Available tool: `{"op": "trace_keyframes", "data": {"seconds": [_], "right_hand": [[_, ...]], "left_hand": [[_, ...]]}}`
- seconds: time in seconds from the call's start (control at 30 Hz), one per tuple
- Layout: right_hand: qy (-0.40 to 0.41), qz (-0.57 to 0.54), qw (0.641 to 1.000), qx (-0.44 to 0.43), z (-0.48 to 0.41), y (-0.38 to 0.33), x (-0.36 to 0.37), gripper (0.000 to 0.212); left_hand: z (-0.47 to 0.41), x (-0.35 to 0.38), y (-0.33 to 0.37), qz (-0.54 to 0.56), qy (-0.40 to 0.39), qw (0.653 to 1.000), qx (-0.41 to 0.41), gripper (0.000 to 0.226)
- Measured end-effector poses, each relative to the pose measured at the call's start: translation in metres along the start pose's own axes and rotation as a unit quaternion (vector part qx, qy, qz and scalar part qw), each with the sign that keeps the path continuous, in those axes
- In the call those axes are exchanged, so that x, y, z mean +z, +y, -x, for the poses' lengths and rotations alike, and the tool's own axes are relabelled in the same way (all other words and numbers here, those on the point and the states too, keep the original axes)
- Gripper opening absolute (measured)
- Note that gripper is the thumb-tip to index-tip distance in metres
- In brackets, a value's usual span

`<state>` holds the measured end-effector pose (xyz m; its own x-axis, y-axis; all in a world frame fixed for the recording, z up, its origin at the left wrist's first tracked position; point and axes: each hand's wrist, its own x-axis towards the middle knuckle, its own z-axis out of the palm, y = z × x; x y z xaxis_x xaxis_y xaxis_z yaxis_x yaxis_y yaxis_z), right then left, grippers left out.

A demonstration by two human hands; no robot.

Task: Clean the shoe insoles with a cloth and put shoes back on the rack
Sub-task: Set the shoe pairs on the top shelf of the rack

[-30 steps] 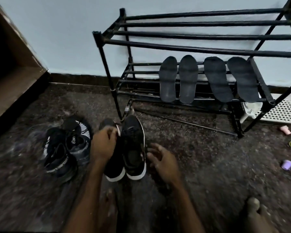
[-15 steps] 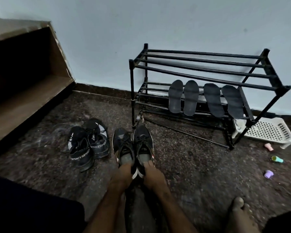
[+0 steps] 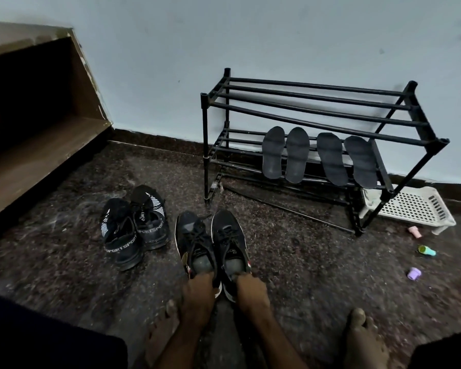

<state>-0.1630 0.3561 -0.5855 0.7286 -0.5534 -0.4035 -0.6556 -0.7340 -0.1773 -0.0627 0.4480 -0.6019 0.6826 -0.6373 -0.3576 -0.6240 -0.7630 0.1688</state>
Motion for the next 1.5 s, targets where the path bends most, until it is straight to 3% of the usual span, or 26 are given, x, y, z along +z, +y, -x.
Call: {"op": "trace_keyframes", "data": {"seconds": [0.23, 0.3, 0.37, 0.47, 0.6, 0.63, 0.77, 0.87, 1.0, 1.13, 1.2, 1.33, 1.5], "right_hand": [[0.027, 0.037, 0.998, -0.048, 0.013, -0.018, -0.003, 0.030], [0.103, 0.039, 0.992, -0.055, 0.023, -0.030, -0.020, 0.029], [0.175, 0.031, 0.979, -0.095, 0.033, -0.044, -0.047, 0.043], [0.267, 0.013, 0.956, -0.121, 0.030, -0.055, -0.082, 0.053], [0.357, 0.051, 0.920, -0.151, 0.040, -0.071, -0.147, 0.020], [0.371, 0.053, 0.914, -0.156, 0.041, -0.073, -0.161, 0.019], [0.400, 0.054, 0.898, -0.174, 0.057, -0.075, -0.215, 0.026], [0.424, 0.097, 0.888, -0.149, 0.073, -0.060, -0.273, 0.047], [0.432, 0.172, 0.877, -0.120, 0.104, -0.013, -0.378, 0.032], [0.439, 0.189, 0.877, -0.052, 0.121, 0.049, -0.451, 0.031], [0.423, 0.190, 0.885, -0.029, 0.123, 0.086, -0.463, 0.033], [0.358, 0.187, 0.915, 0.016, 0.109, 0.151, -0.461, 0.032], [0.315, 0.128, 0.939, 0.054, 0.077, 0.203, -0.442, 0.028]], "left_hand": [[0.030, -0.003, -0.006, 0.042, 0.073, 0.996, -0.036, 0.027], [0.039, -0.016, -0.009, 0.089, 0.141, 0.985, -0.043, 0.021], [0.049, -0.043, -0.012, 0.128, 0.232, 0.964, -0.034, 0.018], [0.054, -0.091, -0.012, 0.062, 0.264, 0.962, -0.027, 0.025], [0.062, -0.164, -0.011, -0.005, 0.347, 0.938, 0.015, 0.045], [0.065, -0.182, -0.009, -0.013, 0.369, 0.929, 0.022, 0.048], [0.084, -0.248, 0.007, -0.059, 0.424, 0.900, 0.077, 0.051], [0.084, -0.299, 0.022, -0.099, 0.456, 0.873, 0.142, 0.033], [0.095, -0.384, 0.073, -0.152, 0.443, 0.867, 0.170, 0.019], [0.081, -0.431, 0.138, -0.154, 0.423, 0.867, 0.214, 0.024], [0.064, -0.437, 0.177, -0.121, 0.408, 0.872, 0.243, 0.020], [0.014, -0.417, 0.258, -0.062, 0.346, 0.888, 0.296, 0.033], [-0.036, -0.370, 0.324, -0.044, 0.263, 0.911, 0.314, 0.034]]}}
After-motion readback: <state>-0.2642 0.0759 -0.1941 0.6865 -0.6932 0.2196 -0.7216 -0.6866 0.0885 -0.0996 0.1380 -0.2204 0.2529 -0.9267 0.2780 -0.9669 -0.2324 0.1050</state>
